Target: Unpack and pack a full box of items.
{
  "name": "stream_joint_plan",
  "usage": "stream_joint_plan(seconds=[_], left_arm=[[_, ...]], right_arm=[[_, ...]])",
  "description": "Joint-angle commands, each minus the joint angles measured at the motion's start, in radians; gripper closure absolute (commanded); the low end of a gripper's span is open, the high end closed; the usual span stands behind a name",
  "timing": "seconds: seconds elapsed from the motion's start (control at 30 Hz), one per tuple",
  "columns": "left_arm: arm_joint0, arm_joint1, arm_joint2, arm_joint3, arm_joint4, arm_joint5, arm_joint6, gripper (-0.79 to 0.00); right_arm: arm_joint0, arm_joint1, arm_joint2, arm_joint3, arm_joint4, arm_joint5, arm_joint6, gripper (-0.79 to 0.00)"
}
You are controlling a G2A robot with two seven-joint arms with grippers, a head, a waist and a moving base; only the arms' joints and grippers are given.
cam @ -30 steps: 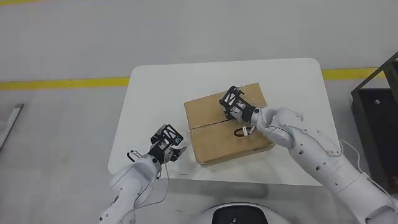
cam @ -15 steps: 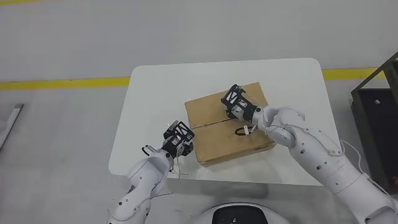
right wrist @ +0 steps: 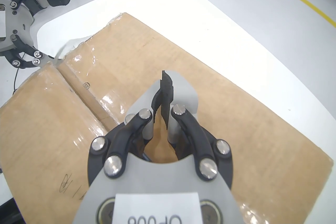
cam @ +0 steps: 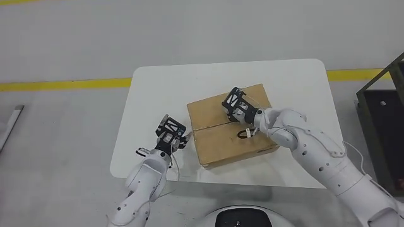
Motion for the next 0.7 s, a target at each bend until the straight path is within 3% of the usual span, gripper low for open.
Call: stream_joint_plan(seconds=[0.0,0.47,0.5,0.53,0.57,0.6,0.67], left_arm=[[0.005,-0.002,-0.007,-0.005,0.002,0.026,0.002,-0.785],[0.011,-0.012,-0.002,-0.015,0.069,0.050,0.019,-0.785],[0.008,-0.013,0.001,-0.012,0.060,0.041,0.025,-0.643],[0.005,-0.013,0.002,-0.009,0.063,0.030,0.031,-0.271],[0.004,-0.013,0.005,-0.007,0.072,0.019,0.036,-0.203],[0.004,-0.013,0.007,-0.005,0.081,0.011,0.038,0.000],[0.004,-0.014,0.009,-0.004,0.096,0.002,0.044,0.000]], right_arm=[[0.000,-0.001,0.001,0.002,0.000,-0.003,0.001,0.000],[0.005,-0.009,0.009,0.011,-0.004,-0.012,0.008,0.000],[0.005,-0.009,0.009,0.011,-0.004,-0.011,0.009,0.000],[0.005,-0.010,0.009,0.011,-0.005,-0.011,0.009,0.000],[0.006,-0.011,0.010,0.011,-0.005,-0.011,0.009,0.000],[0.006,-0.011,0.010,0.012,-0.005,-0.011,0.010,0.000],[0.007,-0.013,0.011,0.013,-0.005,-0.010,0.011,0.000]])
